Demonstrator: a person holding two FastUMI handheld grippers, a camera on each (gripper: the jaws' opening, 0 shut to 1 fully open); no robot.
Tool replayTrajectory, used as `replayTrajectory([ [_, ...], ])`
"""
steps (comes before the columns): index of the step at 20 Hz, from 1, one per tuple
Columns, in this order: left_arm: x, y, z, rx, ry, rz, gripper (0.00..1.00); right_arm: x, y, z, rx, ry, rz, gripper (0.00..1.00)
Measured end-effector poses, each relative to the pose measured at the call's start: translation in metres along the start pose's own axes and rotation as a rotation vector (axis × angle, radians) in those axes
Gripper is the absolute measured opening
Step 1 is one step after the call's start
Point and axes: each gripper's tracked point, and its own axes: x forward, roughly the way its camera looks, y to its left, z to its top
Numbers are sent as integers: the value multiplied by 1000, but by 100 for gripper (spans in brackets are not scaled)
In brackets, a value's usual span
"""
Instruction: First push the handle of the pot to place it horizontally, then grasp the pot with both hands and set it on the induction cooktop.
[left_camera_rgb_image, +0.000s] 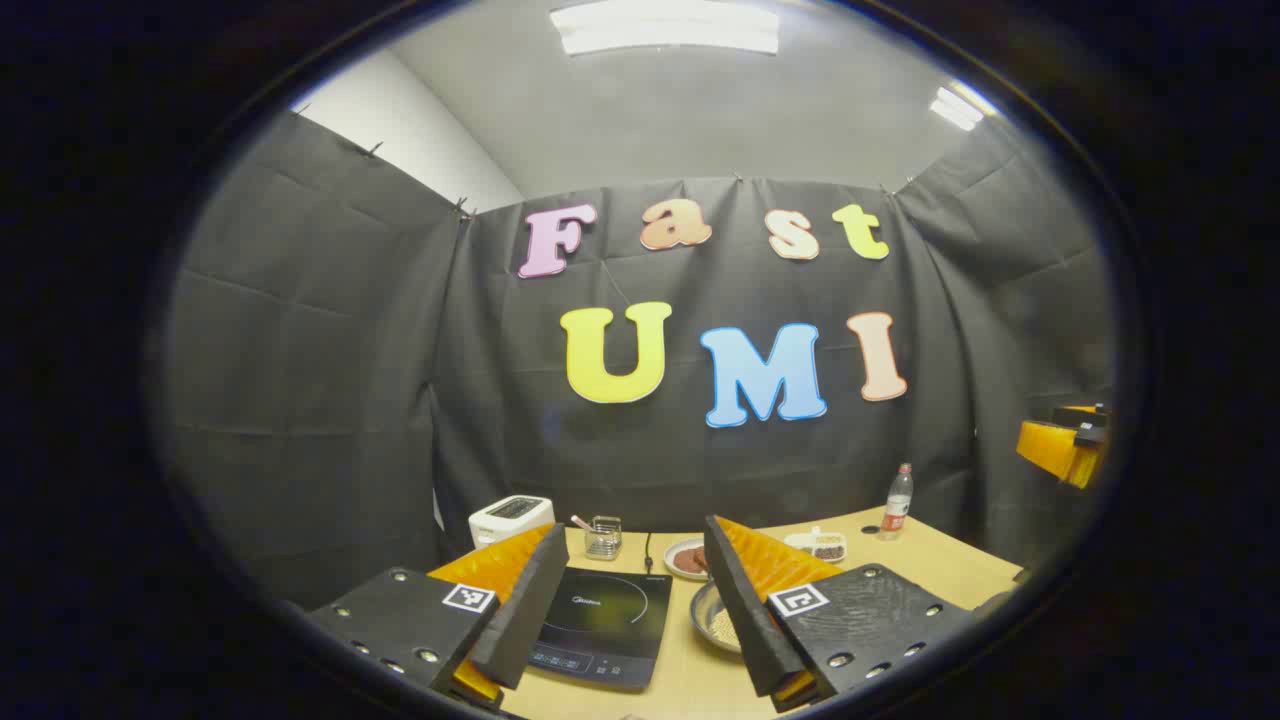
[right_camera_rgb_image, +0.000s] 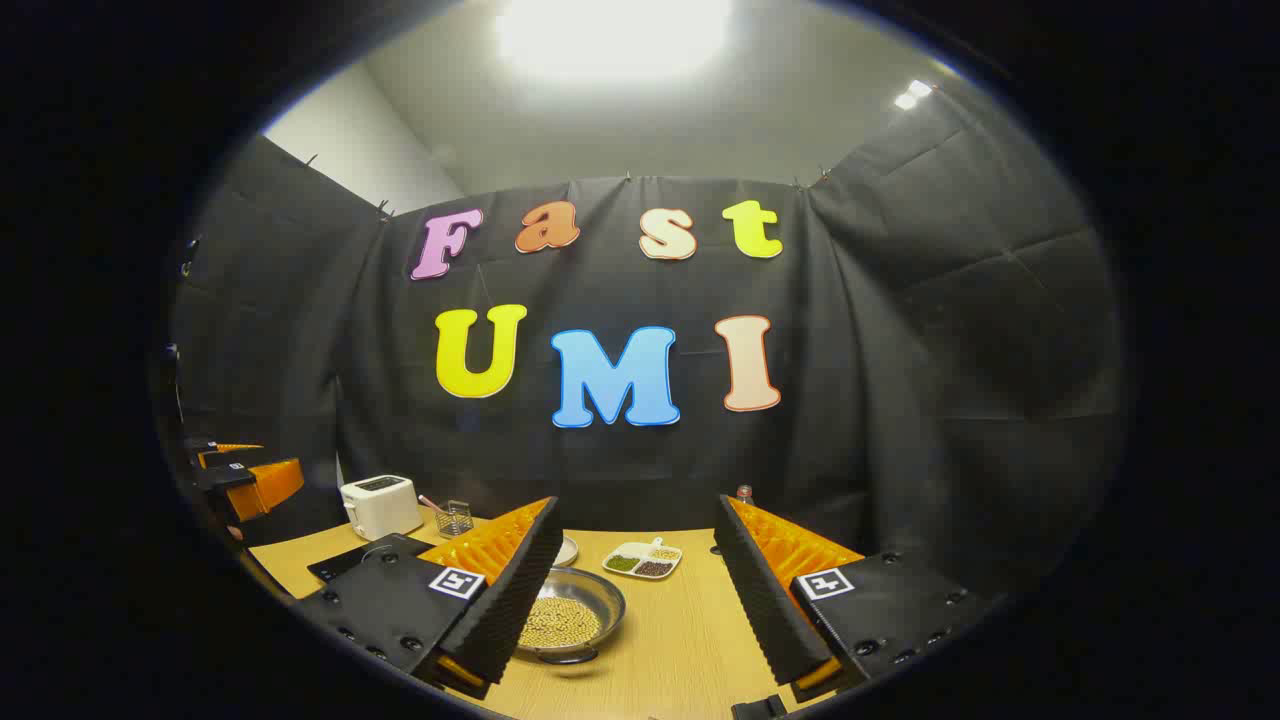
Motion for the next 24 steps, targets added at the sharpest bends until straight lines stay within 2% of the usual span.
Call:
replayTrajectory([
  [1, -1, 0, -1, 1, -1, 0, 83, 2, 0, -1, -3, 0, 1, 97],
  [14, -1, 8, -3, -5, -1, 5, 83, 4, 0, -2, -17, 1, -18, 97],
  [15, 1, 9, -3, -3, -4, 9, 79, 5, -2, -2, -18, 1, -24, 97],
  [16, 1, 11, -1, 0, -8, 11, 83, 4, -3, -1, -15, 1, -28, 97],
  [20, 0, 14, 0, 9, -14, 12, 83, 6, -3, -2, -11, 4, -36, 97],
  [21, 2, 15, 2, 12, -15, 13, 79, 7, -4, -2, -10, 5, -38, 97],
  [23, 1, 16, 2, 17, -19, 17, 79, 7, -4, -3, -5, 8, -40, 97],
  [24, 0, 16, 2, 19, -20, 18, 83, 7, -4, -4, -5, 8, -40, 97],
])
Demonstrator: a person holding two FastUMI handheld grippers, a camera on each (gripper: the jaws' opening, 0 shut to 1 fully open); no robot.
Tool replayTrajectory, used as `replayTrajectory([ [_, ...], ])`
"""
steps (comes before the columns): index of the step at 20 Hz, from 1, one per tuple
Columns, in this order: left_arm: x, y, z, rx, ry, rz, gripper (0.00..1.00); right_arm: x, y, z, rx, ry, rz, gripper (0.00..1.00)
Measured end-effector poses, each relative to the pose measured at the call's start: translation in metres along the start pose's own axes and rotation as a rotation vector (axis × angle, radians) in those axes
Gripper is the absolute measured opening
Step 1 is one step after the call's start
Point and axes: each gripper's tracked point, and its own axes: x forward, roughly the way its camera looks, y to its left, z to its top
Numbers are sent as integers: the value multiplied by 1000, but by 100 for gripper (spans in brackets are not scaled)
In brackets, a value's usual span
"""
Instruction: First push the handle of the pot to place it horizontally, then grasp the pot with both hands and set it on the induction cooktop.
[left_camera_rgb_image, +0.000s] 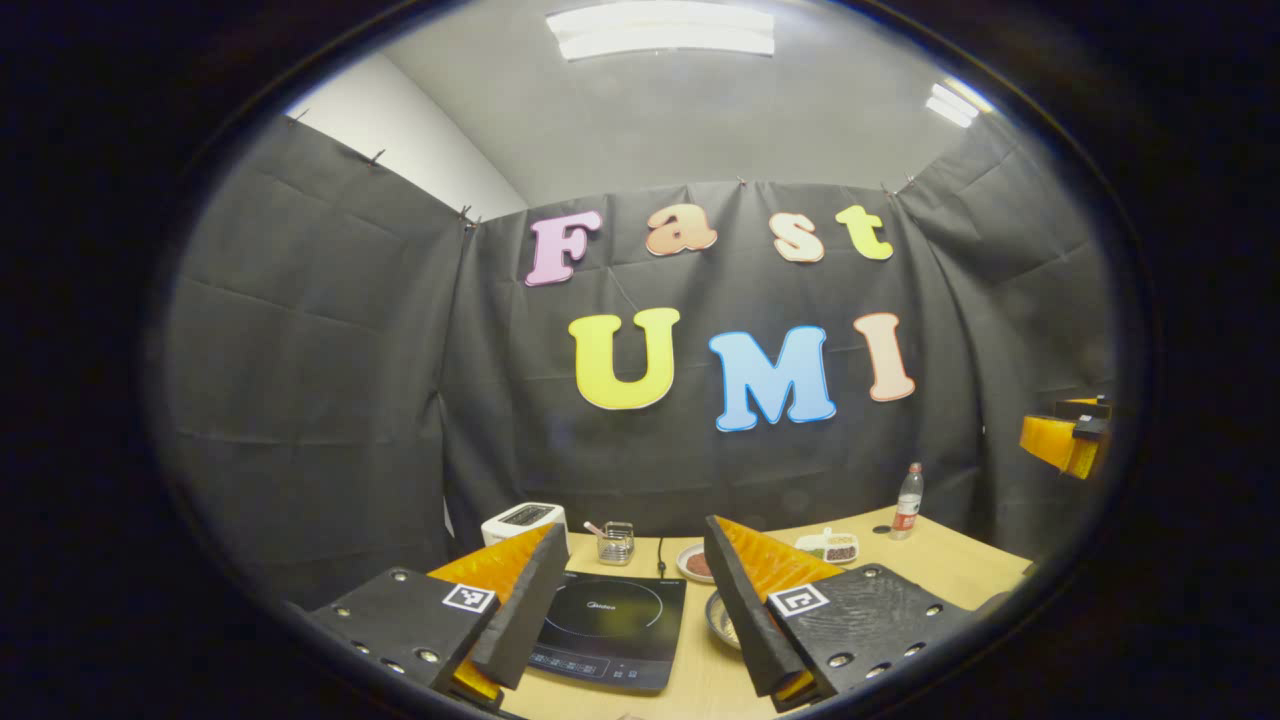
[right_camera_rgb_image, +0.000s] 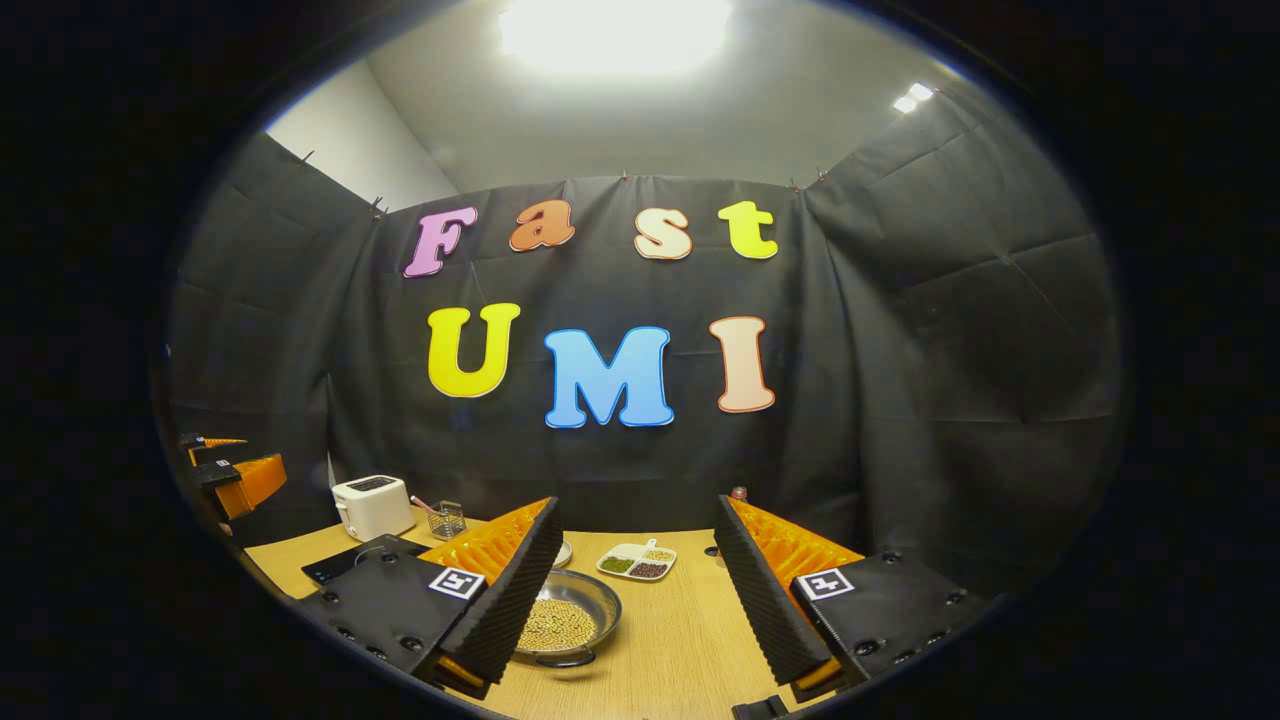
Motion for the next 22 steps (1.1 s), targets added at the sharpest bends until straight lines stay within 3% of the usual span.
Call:
replayTrajectory([
  [1, 1, 1, 2, 1, -2, 2, 78, 0, -1, 0, -2, 1, 0, 97],
  [6, 0, 8, 5, 13, -15, 13, 78, 1, 4, 2, -10, 0, 8, 98],
  [8, 1, 11, 6, 20, -19, 17, 78, 1, 4, 3, -15, -2, 8, 90],
  [11, 4, 13, 7, 23, -21, 18, 78, 2, 5, 2, -18, 0, -2, 66],
  [13, 3, 15, 8, 26, -24, 19, 78, 3, 9, 1, -19, 1, 1, 43],
  [15, 2, 19, 6, 27, -22, 24, 78, 5, 17, -1, -28, 11, 29, 35],
  [17, 3, 23, 2, 24, -14, 29, 78, 2, 19, -1, -43, 11, 36, 35],
  [19, 2, 27, 2, 22, -14, 33, 78, 0, 19, 2, -49, -5, 28, 3],
  [22, 2, 33, 3, 23, -19, 31, 78, 1, 32, 0, -60, -7, 46, 2],
])
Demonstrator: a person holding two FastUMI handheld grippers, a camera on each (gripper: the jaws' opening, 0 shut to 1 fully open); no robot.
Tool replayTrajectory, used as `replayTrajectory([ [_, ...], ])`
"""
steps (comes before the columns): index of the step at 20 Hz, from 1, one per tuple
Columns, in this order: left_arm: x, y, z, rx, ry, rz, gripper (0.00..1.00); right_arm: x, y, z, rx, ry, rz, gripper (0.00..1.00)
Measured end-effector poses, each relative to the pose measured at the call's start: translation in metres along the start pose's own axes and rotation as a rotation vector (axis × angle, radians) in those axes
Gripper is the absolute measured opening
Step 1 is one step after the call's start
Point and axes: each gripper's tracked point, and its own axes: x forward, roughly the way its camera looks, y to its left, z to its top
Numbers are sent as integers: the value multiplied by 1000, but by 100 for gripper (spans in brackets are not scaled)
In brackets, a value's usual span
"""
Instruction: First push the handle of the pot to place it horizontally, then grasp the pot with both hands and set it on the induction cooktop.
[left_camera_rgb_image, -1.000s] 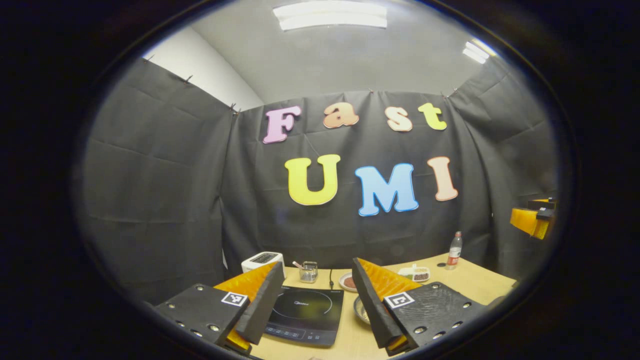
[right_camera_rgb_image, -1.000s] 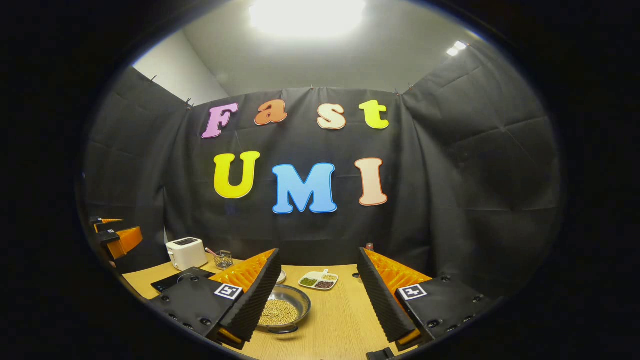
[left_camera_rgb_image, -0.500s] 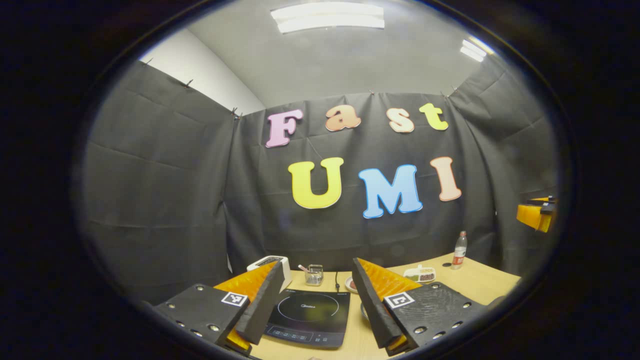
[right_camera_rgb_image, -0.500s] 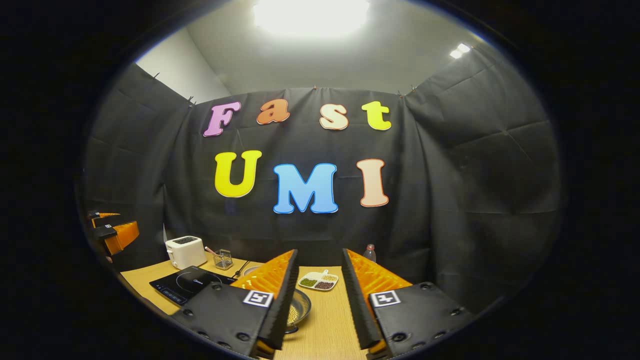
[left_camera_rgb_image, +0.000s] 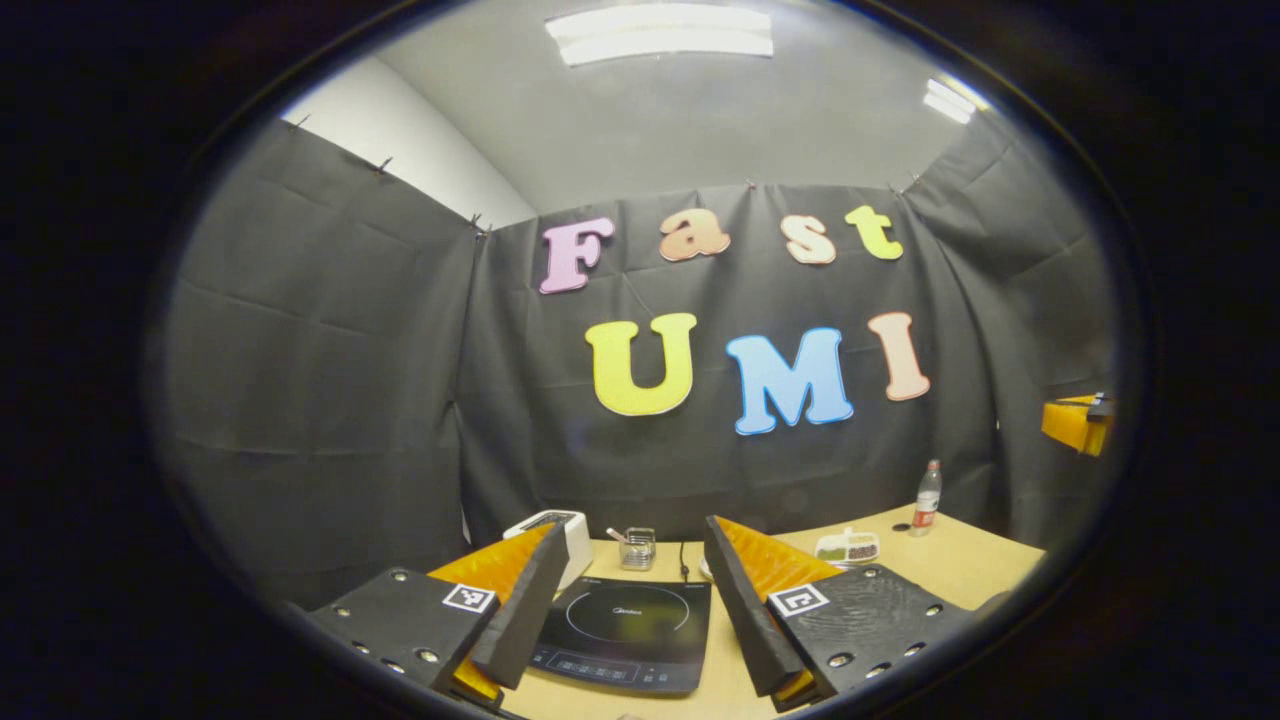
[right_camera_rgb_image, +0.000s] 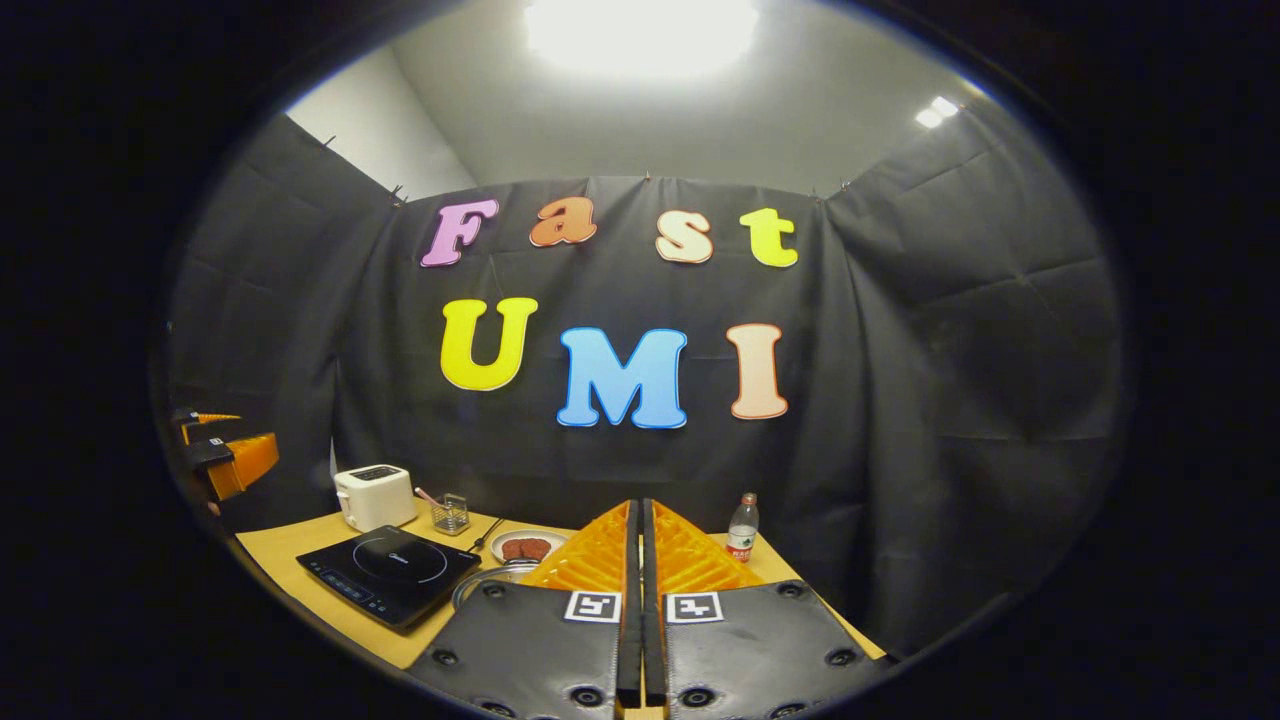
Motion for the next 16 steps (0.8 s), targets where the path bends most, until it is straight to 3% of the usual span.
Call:
replayTrajectory([
  [6, 4, 22, -6, -4, 1, 0, 78, 8, 46, -32, 32, 133, 111, 2],
  [11, 14, 41, -27, -17, 25, -17, 79, 3, 91, -79, -18, 275, 218, 5],
  [16, 21, 57, -32, -30, 33, 5, 78, 0, 116, -124, -53, 410, 310, 2],
])
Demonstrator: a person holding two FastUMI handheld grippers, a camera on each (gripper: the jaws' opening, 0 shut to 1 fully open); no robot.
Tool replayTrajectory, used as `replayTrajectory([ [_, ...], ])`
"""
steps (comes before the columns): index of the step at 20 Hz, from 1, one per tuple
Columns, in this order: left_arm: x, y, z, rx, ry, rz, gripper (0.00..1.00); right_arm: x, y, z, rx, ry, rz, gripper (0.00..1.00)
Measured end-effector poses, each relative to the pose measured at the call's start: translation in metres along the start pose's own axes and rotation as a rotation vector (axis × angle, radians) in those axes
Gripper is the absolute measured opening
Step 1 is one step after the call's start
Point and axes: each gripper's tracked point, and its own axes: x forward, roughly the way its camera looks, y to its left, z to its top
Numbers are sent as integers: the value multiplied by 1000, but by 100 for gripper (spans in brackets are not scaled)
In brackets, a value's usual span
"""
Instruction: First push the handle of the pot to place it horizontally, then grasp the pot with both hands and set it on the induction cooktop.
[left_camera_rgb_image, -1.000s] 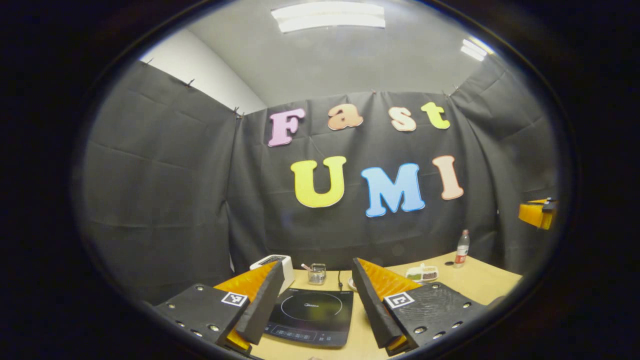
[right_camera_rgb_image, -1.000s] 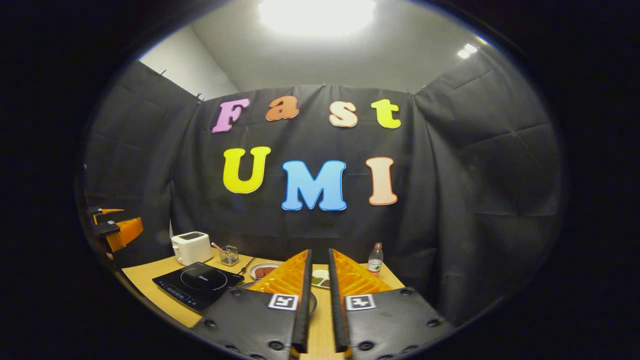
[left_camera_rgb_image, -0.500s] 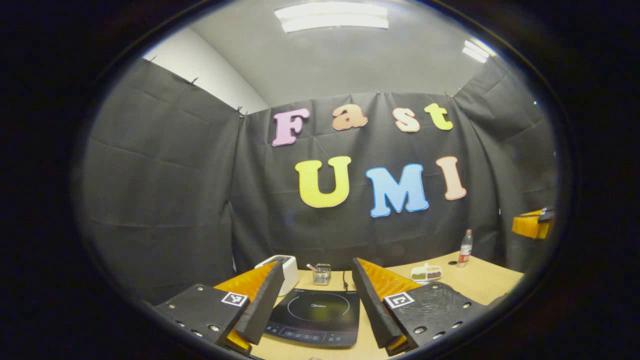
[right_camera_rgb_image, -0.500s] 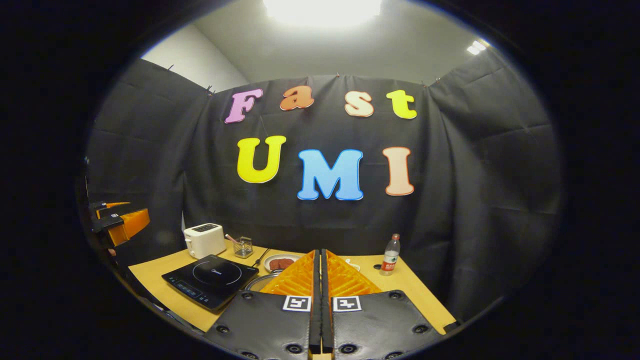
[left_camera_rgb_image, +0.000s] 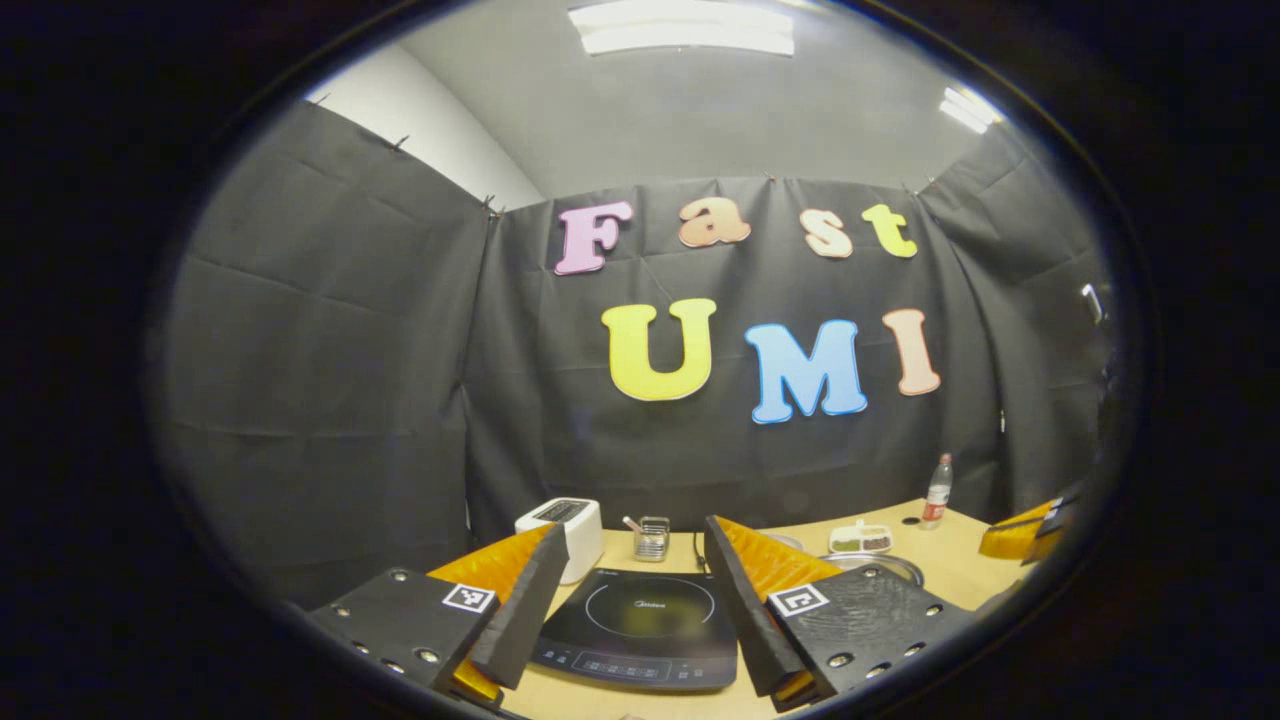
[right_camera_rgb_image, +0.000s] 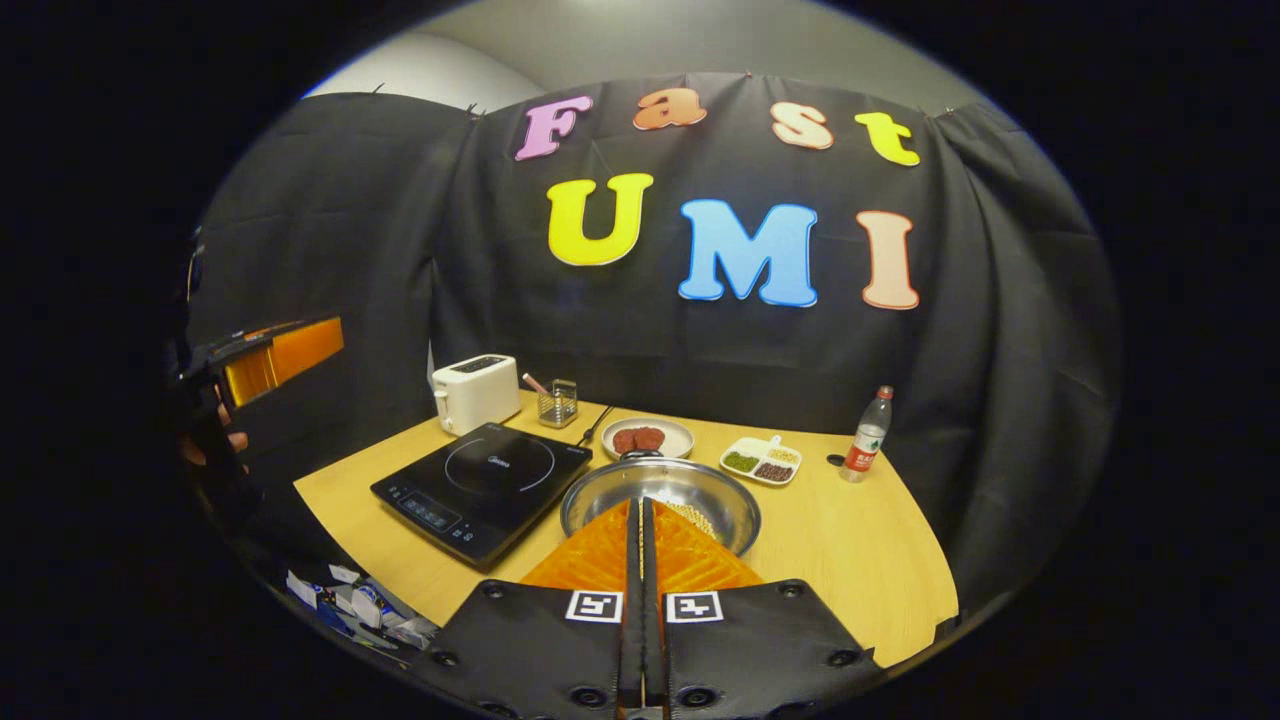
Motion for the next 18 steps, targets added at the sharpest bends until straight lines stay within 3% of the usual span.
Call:
replayTrajectory([
  [4, 9, 7, -8, 7, 19, 47, 89, 33, 9, -50, -17, 154, 88, 2],
  [5, 12, 9, -10, 9, 28, 62, 78, 40, 8, -60, -26, 192, 103, 0],
  [6, 15, 7, -12, 6, 32, 68, 84, 45, 10, -68, -37, 215, 119, 2],
  [8, 24, 6, -17, 12, 51, 82, 78, 59, 8, -79, -51, 250, 145, 2],
  [10, 31, 4, -20, 18, 63, 92, 79, 71, 10, -92, -46, 287, 172, 2],
  [11, 35, 2, -20, 20, 64, 93, 84, 77, 11, -98, -44, 307, 182, 2],
  [13, 42, 0, -17, 31, 61, 99, 79, 86, 13, -111, -41, 349, 202, 2],
  [18, 53, -10, -20, 41, 69, 98, 79, 101, 4, -145, -9, 488, 190, 0],
])
